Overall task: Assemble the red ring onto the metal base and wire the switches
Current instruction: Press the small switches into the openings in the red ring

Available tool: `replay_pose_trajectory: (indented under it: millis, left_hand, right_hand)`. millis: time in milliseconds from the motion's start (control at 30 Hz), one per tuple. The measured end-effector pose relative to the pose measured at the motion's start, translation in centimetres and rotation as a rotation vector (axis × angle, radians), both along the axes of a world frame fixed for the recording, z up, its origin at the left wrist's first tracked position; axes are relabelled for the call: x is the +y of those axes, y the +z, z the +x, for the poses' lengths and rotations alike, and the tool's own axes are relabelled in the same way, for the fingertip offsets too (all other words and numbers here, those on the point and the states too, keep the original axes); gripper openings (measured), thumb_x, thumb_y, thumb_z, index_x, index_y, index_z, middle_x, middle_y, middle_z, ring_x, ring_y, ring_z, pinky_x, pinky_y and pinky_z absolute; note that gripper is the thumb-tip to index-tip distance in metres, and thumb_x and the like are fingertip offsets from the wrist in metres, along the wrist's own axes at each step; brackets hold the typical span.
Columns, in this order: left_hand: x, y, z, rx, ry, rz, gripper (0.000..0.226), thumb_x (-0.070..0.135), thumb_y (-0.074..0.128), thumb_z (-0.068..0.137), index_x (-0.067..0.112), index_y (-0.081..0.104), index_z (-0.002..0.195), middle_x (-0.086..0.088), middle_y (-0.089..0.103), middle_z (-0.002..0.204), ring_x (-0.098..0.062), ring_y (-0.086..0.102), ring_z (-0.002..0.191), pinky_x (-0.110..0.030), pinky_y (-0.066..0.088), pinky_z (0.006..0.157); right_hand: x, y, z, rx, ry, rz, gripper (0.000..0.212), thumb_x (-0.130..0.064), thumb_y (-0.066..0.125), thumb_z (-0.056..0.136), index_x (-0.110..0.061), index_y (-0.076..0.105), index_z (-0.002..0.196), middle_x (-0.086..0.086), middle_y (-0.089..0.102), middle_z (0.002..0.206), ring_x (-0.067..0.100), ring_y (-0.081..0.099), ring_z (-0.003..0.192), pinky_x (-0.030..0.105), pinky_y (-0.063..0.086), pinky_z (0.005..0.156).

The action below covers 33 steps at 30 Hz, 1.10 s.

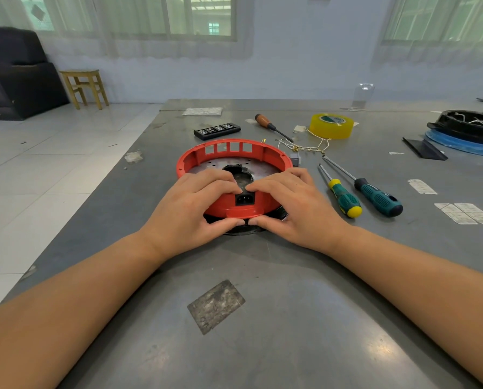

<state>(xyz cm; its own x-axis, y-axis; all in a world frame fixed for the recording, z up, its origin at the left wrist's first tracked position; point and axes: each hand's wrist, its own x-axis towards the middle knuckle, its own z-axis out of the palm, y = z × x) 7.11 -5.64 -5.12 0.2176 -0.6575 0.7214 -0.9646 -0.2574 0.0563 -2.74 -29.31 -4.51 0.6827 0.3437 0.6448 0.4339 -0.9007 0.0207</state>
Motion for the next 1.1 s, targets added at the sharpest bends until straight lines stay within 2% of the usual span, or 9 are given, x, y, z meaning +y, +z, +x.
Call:
replay_pose_trajectory:
  millis: [333,400,500,600,667,767,867,1000,1100]
  left_hand:
    - [-0.1,0.1,-0.3,0.021,0.034,0.006,0.046,0.047,0.076,0.088,0.013,0.074,0.119,-0.001,0.07,0.128,-0.019,0.066,0.12,-0.043,0.052,0.098]
    - [-0.1,0.0,-0.1,0.003,0.049,0.024,0.047,0.047,0.077,0.088,0.013,0.073,0.121,-0.002,0.069,0.129,-0.02,0.065,0.122,-0.044,0.051,0.1]
    - [0.0,0.0,-0.1,-0.006,0.054,0.059,0.052,0.051,0.075,0.089,0.016,0.068,0.127,-0.001,0.068,0.133,-0.019,0.062,0.126,-0.042,0.048,0.106]
    - [0.1,0.2,-0.5,0.036,0.068,0.121,0.061,0.062,0.065,0.093,0.023,0.06,0.139,0.007,0.066,0.137,-0.012,0.058,0.129,-0.035,0.038,0.113]
    - [0.0,0.4,-0.8,0.078,0.088,0.11,0.054,0.061,0.057,0.098,0.025,0.062,0.139,0.01,0.068,0.131,-0.011,0.059,0.126,-0.036,0.036,0.113]
    - [-0.1,0.5,-1.3,0.141,0.167,0.037,0.043,0.054,0.049,0.102,0.026,0.071,0.126,0.01,0.073,0.113,-0.013,0.064,0.117,-0.042,0.035,0.113]
    - [0.0,0.3,-1.1,0.206,0.243,-0.014,0.041,0.055,0.046,0.102,0.028,0.077,0.104,0.014,0.071,0.1,-0.01,0.061,0.114,-0.049,0.027,0.118]
    - [1.2,0.7,0.2,0.299,0.218,-0.062,0.041,0.044,0.045,0.1,0.019,0.074,0.084,0.01,0.068,0.088,-0.016,0.062,0.108,-0.055,0.03,0.118]
    - [2.3,1.1,1.3,0.337,0.146,-0.099,0.042,0.032,0.041,0.097,0.01,0.072,0.076,0.004,0.069,0.08,-0.016,0.059,0.107,-0.06,0.035,0.116]
  right_hand:
    - [0.2,0.0,0.0,0.009,-0.004,0.016,0.049,-0.051,0.07,0.092,-0.022,0.064,0.131,-0.005,0.068,0.125,0.014,0.06,0.119,0.042,0.038,0.105]
    - [0.0,0.2,-0.1,0.022,0.0,0.002,0.056,-0.055,0.07,0.091,-0.023,0.061,0.136,-0.005,0.066,0.13,0.014,0.058,0.124,0.041,0.037,0.109]
    - [-0.7,0.3,-0.3,0.103,-0.05,0.03,0.081,-0.072,0.064,0.086,-0.027,0.045,0.151,-0.004,0.053,0.148,0.013,0.043,0.141,0.039,0.029,0.119]
    - [-1.4,0.5,-0.4,0.174,-0.156,0.119,0.088,-0.079,0.058,0.083,-0.025,0.043,0.151,-0.003,0.045,0.154,0.014,0.032,0.147,0.038,0.02,0.124]
    - [-1.3,0.5,-0.4,0.188,-0.189,0.112,0.079,-0.079,0.059,0.082,-0.023,0.054,0.138,-0.002,0.053,0.143,0.017,0.039,0.141,0.04,0.025,0.121]
    - [0.5,0.0,-0.4,0.056,-0.264,0.039,0.07,-0.086,0.054,0.078,-0.025,0.064,0.112,-0.006,0.06,0.111,0.019,0.052,0.115,0.043,0.035,0.105]
    - [2.7,-0.7,-0.3,0.001,-0.235,0.067,0.068,-0.087,0.05,0.08,-0.027,0.065,0.109,-0.01,0.058,0.104,0.016,0.052,0.106,0.04,0.033,0.096]
    - [1.2,-0.4,-0.2,0.07,-0.096,0.079,0.067,-0.076,0.056,0.087,-0.029,0.055,0.136,-0.01,0.053,0.134,0.013,0.046,0.13,0.036,0.033,0.107]
    - [-1.0,-0.1,-0.2,0.18,-0.189,0.269,0.083,-0.075,0.063,0.083,-0.033,0.038,0.151,-0.013,0.03,0.159,0.008,0.024,0.15,0.033,0.022,0.12]
